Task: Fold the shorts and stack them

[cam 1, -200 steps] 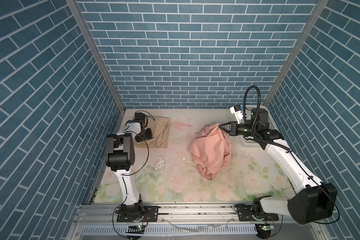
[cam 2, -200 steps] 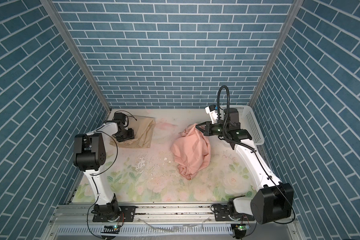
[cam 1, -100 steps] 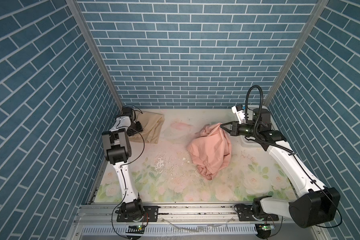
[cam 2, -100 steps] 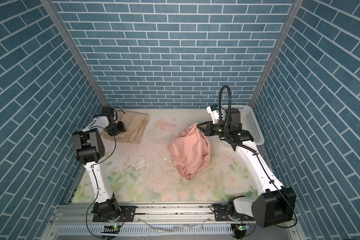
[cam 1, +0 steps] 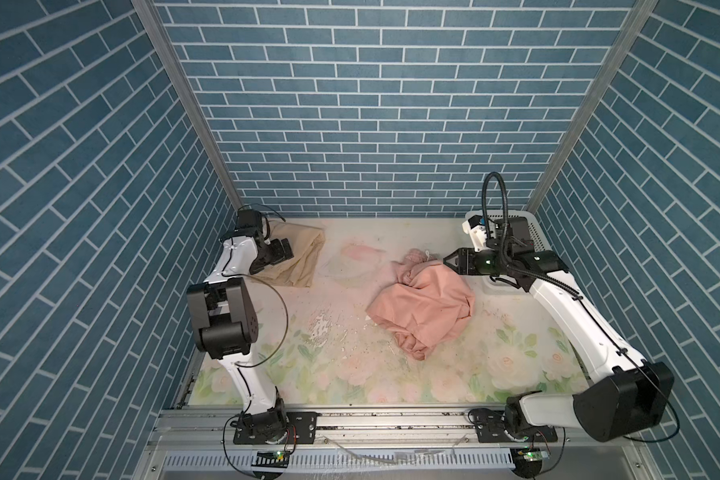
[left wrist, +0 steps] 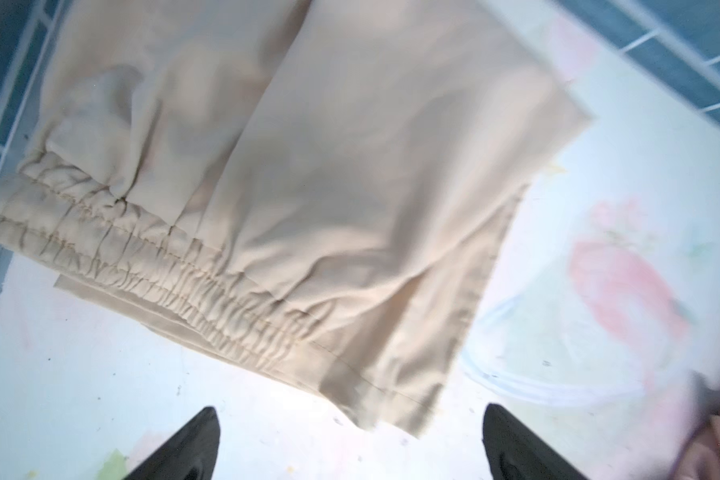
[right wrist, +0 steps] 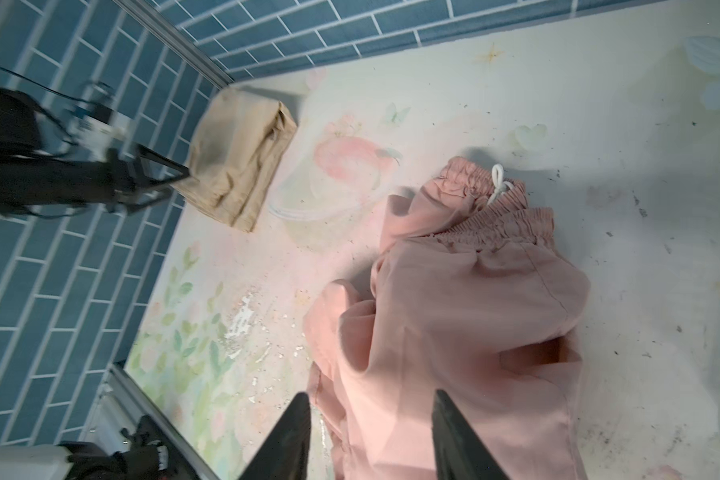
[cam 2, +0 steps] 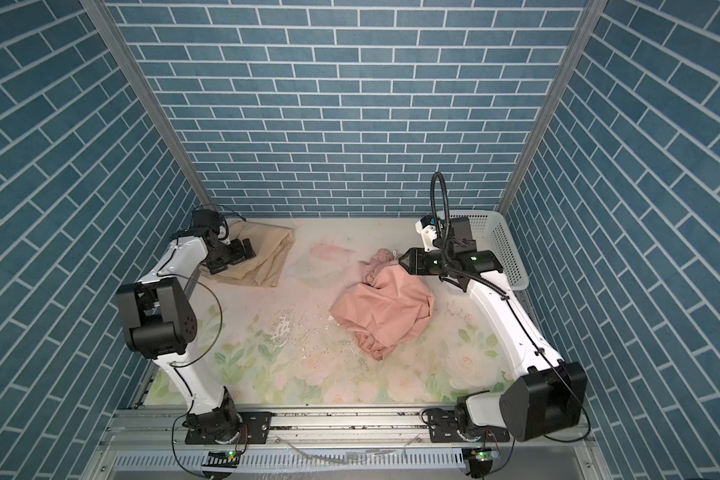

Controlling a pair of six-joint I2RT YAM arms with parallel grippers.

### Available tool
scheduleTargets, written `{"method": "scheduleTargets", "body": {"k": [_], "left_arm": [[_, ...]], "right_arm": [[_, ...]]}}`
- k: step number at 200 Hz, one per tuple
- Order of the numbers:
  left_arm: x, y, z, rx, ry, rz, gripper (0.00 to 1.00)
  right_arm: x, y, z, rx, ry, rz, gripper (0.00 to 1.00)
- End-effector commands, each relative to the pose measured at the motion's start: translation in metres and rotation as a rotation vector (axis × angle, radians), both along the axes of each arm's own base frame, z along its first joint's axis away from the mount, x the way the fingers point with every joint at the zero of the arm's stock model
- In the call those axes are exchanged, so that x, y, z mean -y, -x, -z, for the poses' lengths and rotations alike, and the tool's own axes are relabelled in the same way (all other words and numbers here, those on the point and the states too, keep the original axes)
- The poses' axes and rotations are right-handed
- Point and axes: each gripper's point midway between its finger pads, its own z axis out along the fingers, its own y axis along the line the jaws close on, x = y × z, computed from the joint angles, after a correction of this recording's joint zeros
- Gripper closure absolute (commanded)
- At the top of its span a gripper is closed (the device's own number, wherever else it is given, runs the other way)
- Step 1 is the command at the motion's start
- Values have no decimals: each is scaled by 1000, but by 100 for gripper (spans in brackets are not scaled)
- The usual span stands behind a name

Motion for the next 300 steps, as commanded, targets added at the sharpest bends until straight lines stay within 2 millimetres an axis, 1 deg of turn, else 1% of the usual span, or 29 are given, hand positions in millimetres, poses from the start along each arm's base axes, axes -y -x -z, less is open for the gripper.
{"method": "scheduleTargets", "body": {"k": [1,13,26,37,46,52,63,80,88,99,111,115,125,132,142,149,158,170,178,191,205,223,233,244,251,264,275,288,300], "left_arm": [[33,29,-30,67,95,36,0],[48,48,-43,110,137,53,0],[63,72,-53,131,157,79,0],[76,93,-58,134,181,109,0],[85,110,-62,139,202,124,0],[91,122,-62,140,220,133,0],[98,141,-67,157,250,150,0],[91,170,-72,159,206,133,0],[84,181,-73,151,153,124,0],[73,193,-73,121,80,105,0],[67,199,-72,103,44,98,0],[67,199,-72,101,43,98,0],[69,198,-74,120,57,103,0],[74,195,-76,140,82,115,0],[82,190,-79,170,118,142,0],[87,187,-80,182,145,159,0],[93,185,-80,191,174,180,0],[97,184,-79,193,196,196,0],[98,186,-77,192,202,199,0],[102,189,-74,192,217,208,0],[105,192,-75,208,228,218,0],[109,199,-74,216,240,227,0],[110,203,-73,214,243,227,0],[112,208,-72,220,252,231,0],[113,211,-69,218,263,229,0],[117,216,-66,217,287,237,0],[119,220,-62,207,295,239,0],[119,224,-59,202,298,235,0],[119,226,-58,197,299,234,0]], "right_arm": [[22,-4,30,-55,206,86,42],[28,-10,36,-56,241,122,38],[26,-16,45,-66,275,112,36],[18,-19,58,-91,297,84,34],[8,-21,69,-115,298,54,34],[-2,-21,77,-128,293,29,41],[-28,-18,85,-143,260,-44,63],[-92,1,78,-119,160,-223,93],[-123,16,71,-88,125,-312,100],[-160,40,62,-50,87,-427,100],[-188,64,55,-29,37,-531,99],[-196,72,51,-20,15,-564,92],[-208,86,43,-2,-27,-614,70],[-211,91,35,11,-63,-633,60],[-209,96,20,34,-111,-638,52],[-202,94,11,57,-124,-619,45],[-190,90,-4,92,-145,-586,40],[-168,76,-16,119,-151,-504,37],[-147,58,-17,123,-139,-420,34],[-107,28,-9,96,-112,-262,33],[-65,3,12,47,-61,-133,29],[-24,-22,44,-12,-2,-7,28],[-11,-34,58,-41,-31,31,28],[-2,-47,76,-81,-77,66,26],[-1,-52,88,-111,-90,65,25],[-12,-56,102,-137,-124,21,24],[-26,-58,107,-142,-198,-18,23],[-30,-62,118,-157,-230,-5,23],[-32,-64,134,-186,-216,1,23]]}}
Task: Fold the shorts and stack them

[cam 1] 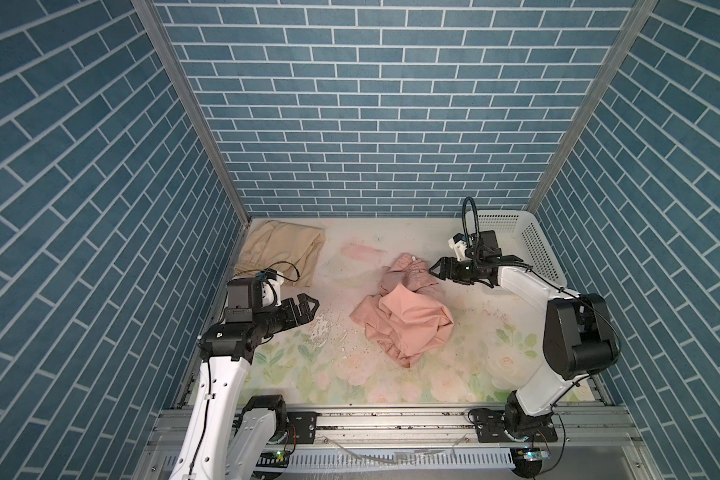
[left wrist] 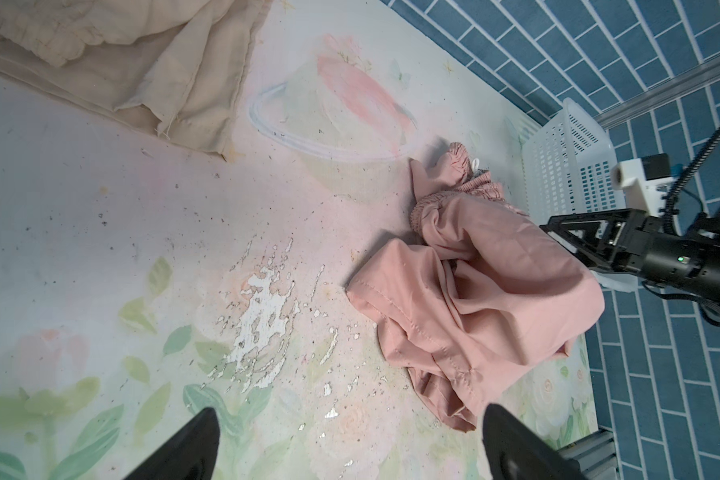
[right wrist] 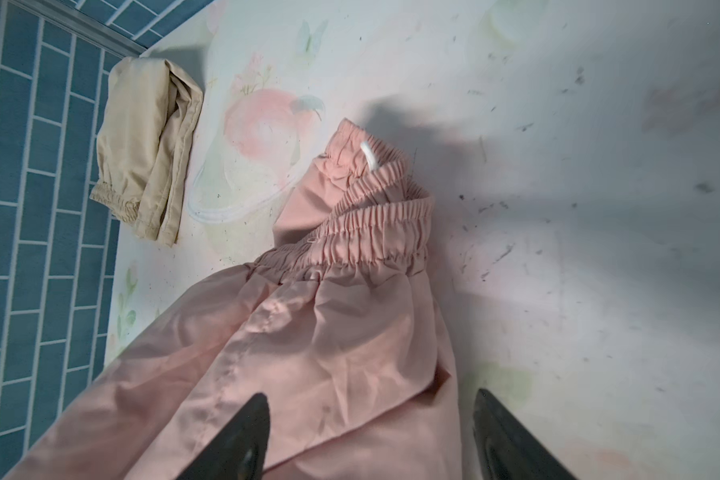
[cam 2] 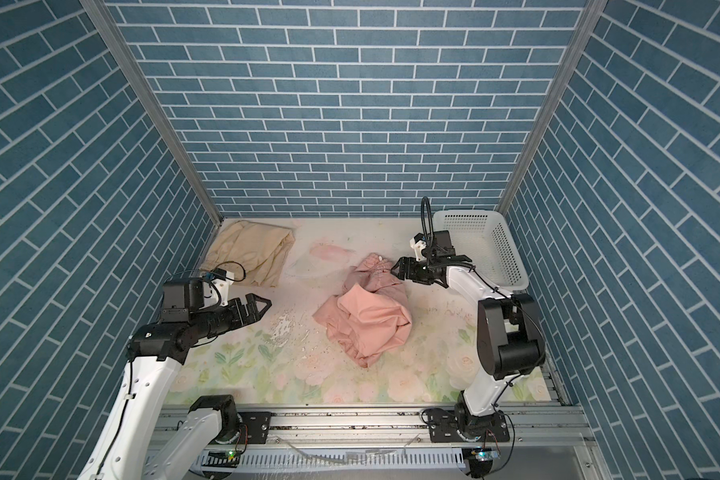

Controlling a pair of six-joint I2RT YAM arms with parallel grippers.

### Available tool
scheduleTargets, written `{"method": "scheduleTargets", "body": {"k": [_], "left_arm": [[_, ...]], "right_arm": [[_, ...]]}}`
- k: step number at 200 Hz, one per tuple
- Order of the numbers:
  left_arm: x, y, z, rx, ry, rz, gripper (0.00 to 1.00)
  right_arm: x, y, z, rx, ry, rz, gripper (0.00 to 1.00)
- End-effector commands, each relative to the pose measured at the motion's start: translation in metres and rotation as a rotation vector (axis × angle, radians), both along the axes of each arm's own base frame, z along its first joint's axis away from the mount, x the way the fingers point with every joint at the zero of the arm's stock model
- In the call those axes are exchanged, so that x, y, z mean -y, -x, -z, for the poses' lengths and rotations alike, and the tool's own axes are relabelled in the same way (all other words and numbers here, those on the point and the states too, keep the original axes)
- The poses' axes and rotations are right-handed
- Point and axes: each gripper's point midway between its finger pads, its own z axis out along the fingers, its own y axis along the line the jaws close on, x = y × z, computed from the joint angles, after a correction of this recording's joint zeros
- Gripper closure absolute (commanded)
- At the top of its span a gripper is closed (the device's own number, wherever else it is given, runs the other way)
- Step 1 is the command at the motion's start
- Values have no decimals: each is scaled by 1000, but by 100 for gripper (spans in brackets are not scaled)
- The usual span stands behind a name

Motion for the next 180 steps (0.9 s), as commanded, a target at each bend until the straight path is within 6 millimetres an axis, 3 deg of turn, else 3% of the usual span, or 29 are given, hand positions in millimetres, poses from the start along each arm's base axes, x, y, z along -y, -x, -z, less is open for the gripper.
{"method": "scheduleTargets", "body": {"k": [1,27,43,54,65,71,117,145,164,180], "left_arm": [[5,6,3,-14,24,13,0],[6,6,1,-18,32,13,0],[7,3,-1,-14,37,18,0],[7,1,-3,-12,38,24,0],[7,-1,-6,-3,34,29,0],[7,-2,-7,-3,29,28,0],[7,-11,-13,12,2,61,0],[6,-19,-19,33,-28,87,0],[5,-27,-25,46,-49,100,0],[4,-35,-32,64,-61,104,0]], "right_arm": [[-22,-11,-5,32,-103,-31,23],[-39,-14,20,-8,-161,-37,25],[-53,-17,20,-13,-252,-50,38],[-59,-20,9,1,-313,-49,58],[-59,-24,-8,29,-341,-41,88],[-59,-25,-19,50,-345,-39,100],[-31,-24,-133,281,-220,9,100],[-6,-7,-202,438,-96,64,100],[-4,11,-234,515,-69,60,100],[-18,23,-247,562,-31,27,100]]}}
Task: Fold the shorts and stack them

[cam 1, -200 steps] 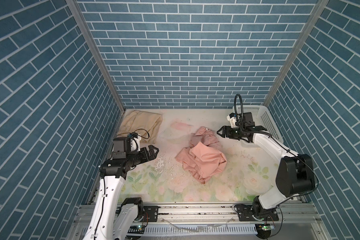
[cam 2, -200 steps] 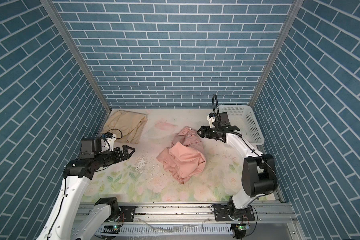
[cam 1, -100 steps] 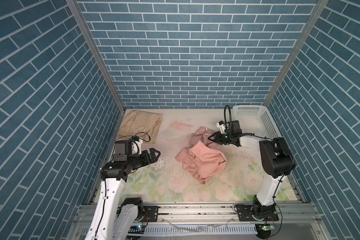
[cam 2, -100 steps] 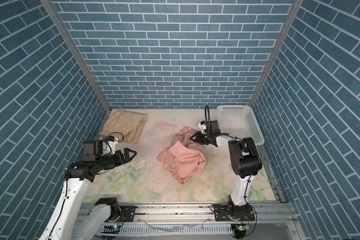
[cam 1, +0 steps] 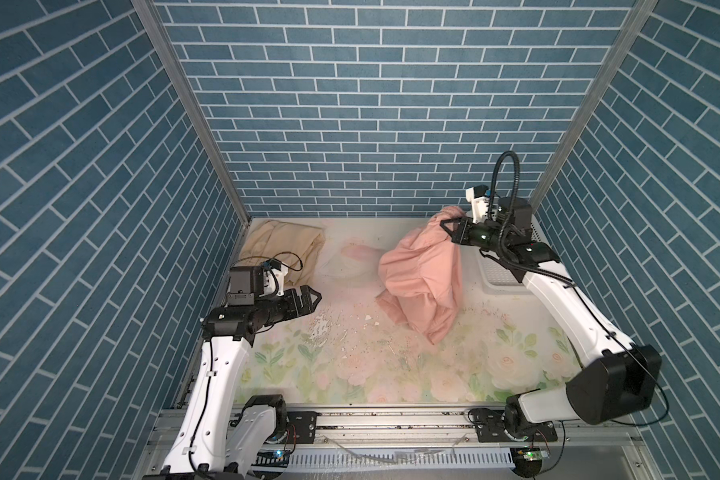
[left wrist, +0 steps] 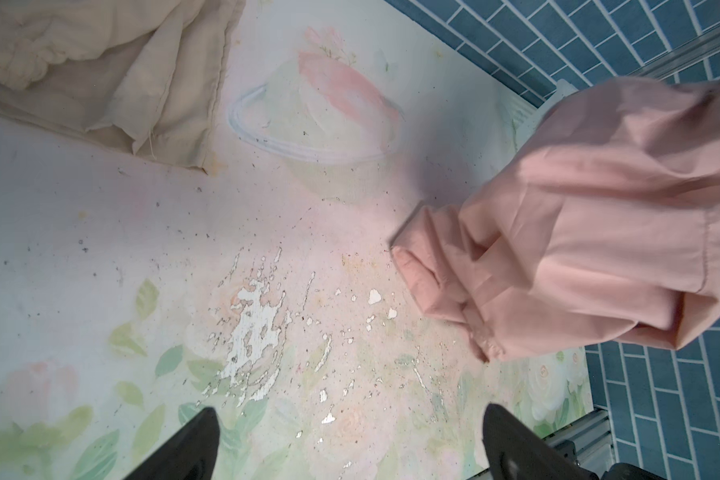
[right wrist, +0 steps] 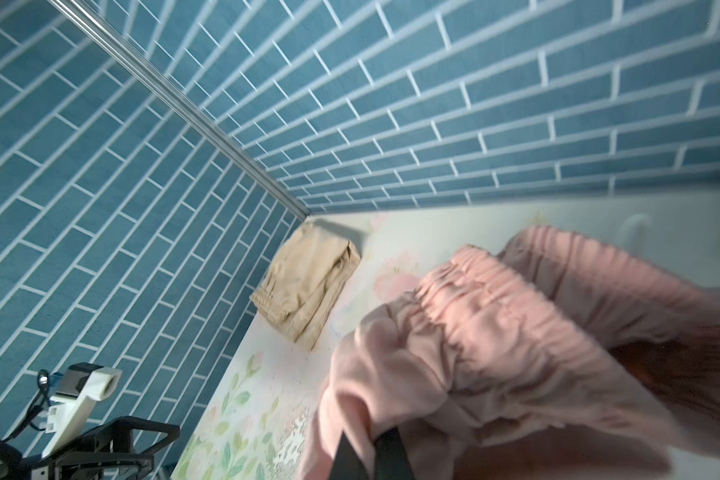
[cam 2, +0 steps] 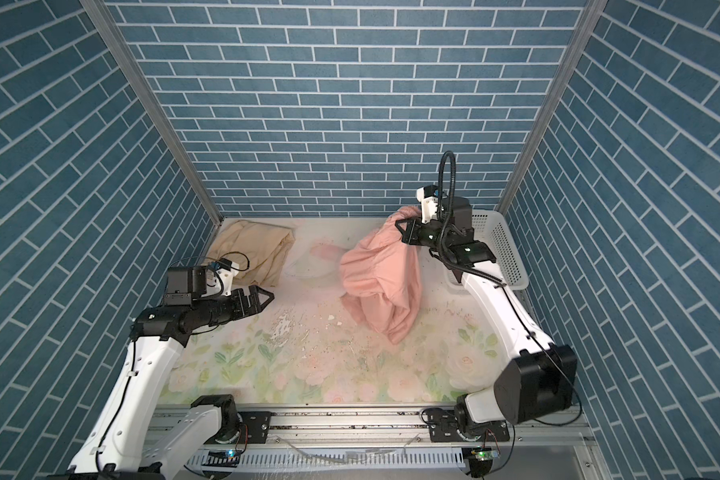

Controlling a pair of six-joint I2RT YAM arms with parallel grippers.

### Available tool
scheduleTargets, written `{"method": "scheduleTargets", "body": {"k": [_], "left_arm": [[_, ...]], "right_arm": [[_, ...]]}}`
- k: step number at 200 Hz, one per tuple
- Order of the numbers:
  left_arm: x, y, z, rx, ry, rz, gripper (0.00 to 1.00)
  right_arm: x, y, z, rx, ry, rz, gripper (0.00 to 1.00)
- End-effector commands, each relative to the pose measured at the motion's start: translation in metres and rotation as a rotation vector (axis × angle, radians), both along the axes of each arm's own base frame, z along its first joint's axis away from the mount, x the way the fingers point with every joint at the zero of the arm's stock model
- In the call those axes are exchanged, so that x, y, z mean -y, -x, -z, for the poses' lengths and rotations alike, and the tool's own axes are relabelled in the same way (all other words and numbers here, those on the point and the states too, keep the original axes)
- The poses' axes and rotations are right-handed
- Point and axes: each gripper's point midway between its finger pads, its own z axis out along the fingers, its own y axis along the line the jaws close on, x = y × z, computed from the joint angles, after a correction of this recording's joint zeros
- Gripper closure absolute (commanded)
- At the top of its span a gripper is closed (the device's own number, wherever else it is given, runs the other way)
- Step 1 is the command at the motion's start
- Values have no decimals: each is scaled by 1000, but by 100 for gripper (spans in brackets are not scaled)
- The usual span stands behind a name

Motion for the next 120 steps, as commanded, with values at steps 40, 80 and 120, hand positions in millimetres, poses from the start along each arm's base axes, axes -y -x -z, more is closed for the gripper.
{"method": "scheduleTargets", "body": {"k": [40,80,120], "left_arm": [[-6,-21,-29,86,-82,22,0],[-19,-16,-20,67,-142,-33,0],[-10,-17,8,15,-64,-35,0]], "right_arm": [[-98,35,45,-17,249,-177,100],[-196,68,125,-92,390,-360,80],[-212,89,113,-42,385,-466,41]]}}
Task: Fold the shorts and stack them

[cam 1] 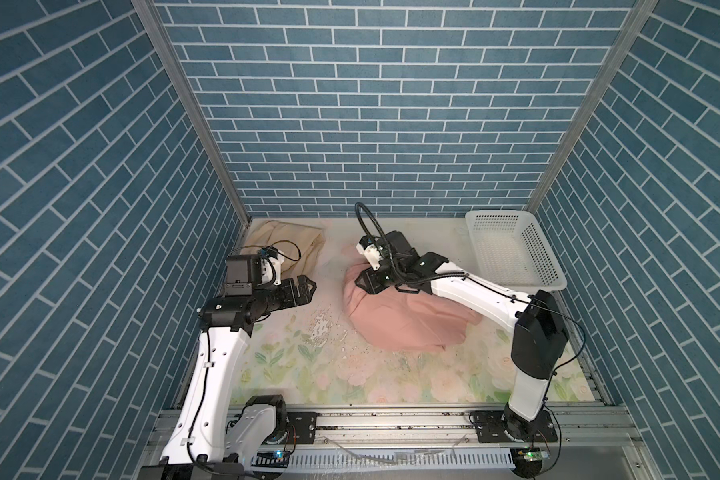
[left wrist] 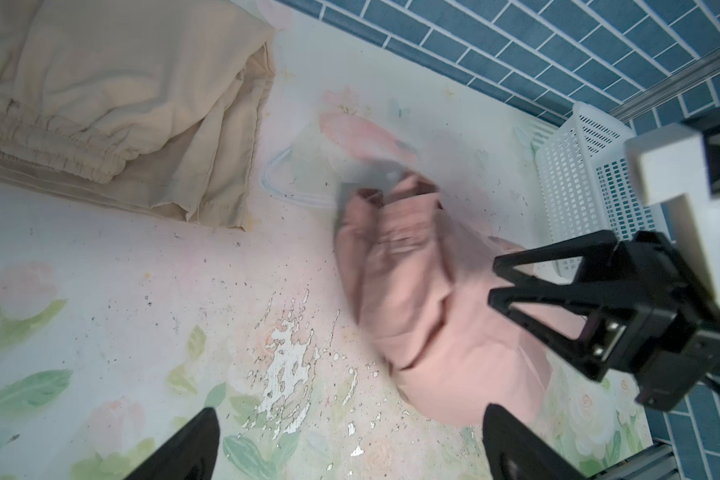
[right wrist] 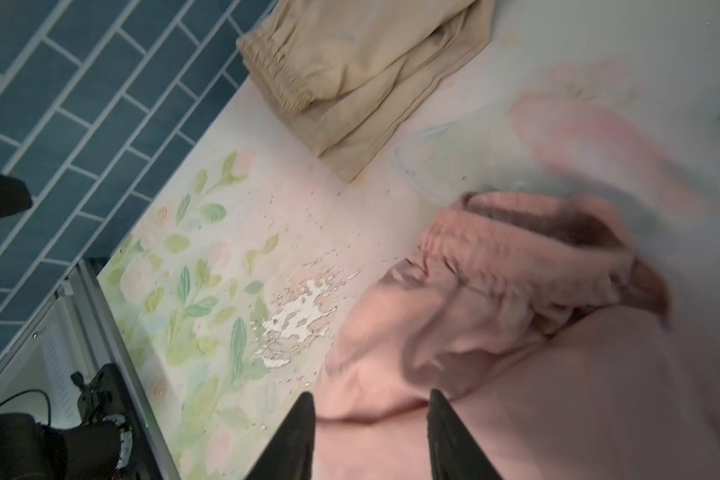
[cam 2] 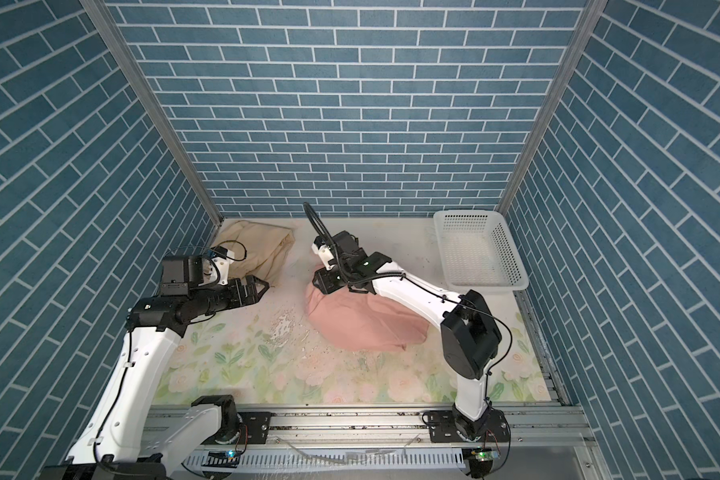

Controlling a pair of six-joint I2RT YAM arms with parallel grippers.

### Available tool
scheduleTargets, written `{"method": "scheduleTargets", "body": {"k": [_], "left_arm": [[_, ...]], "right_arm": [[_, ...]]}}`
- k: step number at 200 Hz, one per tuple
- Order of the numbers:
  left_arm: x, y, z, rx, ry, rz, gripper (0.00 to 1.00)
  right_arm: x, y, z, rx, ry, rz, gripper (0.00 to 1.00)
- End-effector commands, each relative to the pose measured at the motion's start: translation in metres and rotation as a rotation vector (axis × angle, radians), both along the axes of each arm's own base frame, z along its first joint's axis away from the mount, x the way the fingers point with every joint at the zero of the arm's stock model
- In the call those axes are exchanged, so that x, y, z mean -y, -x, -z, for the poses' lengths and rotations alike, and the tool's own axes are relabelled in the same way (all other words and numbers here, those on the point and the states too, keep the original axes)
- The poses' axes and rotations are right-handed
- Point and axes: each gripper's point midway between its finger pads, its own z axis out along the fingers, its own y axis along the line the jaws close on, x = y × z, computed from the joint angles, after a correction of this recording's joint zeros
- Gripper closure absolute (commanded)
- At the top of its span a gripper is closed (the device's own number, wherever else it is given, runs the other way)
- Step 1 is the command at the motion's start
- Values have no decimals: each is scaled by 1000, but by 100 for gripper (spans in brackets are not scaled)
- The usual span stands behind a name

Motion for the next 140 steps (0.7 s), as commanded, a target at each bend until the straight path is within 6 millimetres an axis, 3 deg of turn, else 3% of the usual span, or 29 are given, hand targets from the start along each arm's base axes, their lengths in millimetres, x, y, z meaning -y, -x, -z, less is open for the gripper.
{"method": "scheduleTargets", "body": {"k": [1,23,40,56,84,134,140], "left_arm": [[4,2,18,-35,32,-4,0],[9,0,25,-19,74,-12,0],[14,-6,34,-8,105,-16,0],[21,-13,44,-11,100,-6,0],[32,-33,59,11,82,8,0],[48,-66,68,43,46,66,0],[47,-69,71,47,30,62,0]], "right_arm": [[9,-4,-66,131,-91,-31,41],[48,-21,-76,162,-84,41,31],[81,-50,-62,84,-72,104,30],[95,-72,-39,63,-13,107,29],[79,-88,7,51,78,-21,27],[38,-126,51,-29,18,-41,26],[36,-132,69,-51,32,-32,26]]}}
